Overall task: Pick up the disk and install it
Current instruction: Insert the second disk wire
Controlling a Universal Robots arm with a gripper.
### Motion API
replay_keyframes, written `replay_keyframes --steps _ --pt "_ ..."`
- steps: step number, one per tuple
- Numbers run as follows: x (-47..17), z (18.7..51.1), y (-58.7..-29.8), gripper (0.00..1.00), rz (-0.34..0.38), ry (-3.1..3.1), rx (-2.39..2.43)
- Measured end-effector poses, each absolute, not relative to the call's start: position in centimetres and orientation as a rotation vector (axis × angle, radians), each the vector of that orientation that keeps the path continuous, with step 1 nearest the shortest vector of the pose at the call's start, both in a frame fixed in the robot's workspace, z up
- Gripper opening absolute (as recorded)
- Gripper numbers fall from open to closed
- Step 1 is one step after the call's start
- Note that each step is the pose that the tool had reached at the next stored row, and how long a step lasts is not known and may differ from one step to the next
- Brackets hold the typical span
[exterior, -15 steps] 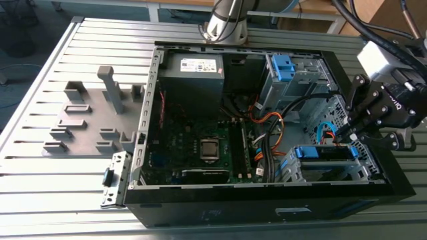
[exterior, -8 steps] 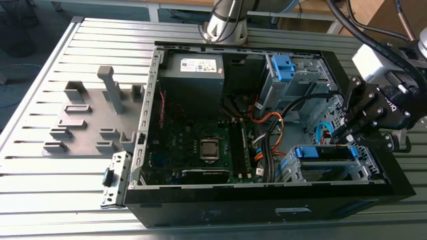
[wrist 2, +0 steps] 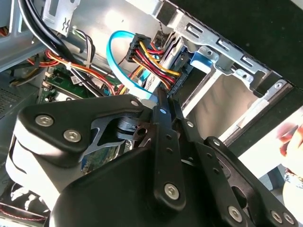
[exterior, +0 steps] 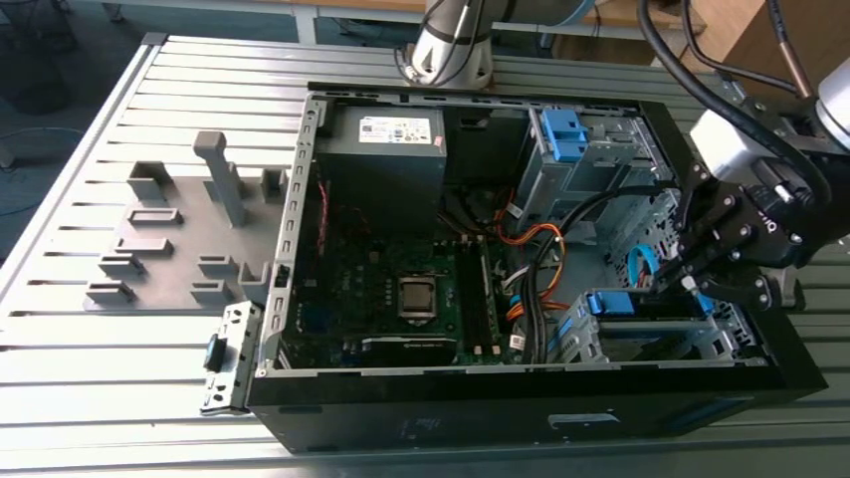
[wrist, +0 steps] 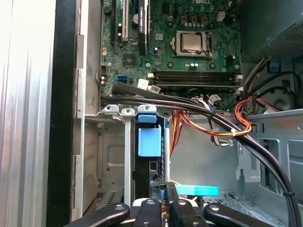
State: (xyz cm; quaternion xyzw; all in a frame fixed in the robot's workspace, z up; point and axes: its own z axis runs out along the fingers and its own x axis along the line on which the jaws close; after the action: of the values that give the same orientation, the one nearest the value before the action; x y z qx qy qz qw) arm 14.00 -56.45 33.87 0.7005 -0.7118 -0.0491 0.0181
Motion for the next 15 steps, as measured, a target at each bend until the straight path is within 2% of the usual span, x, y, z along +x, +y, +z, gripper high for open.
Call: replay_keyframes --steps 15 --pt "14.00 33.22 -56.66 0.16 -0.149 -2.208 2.175"
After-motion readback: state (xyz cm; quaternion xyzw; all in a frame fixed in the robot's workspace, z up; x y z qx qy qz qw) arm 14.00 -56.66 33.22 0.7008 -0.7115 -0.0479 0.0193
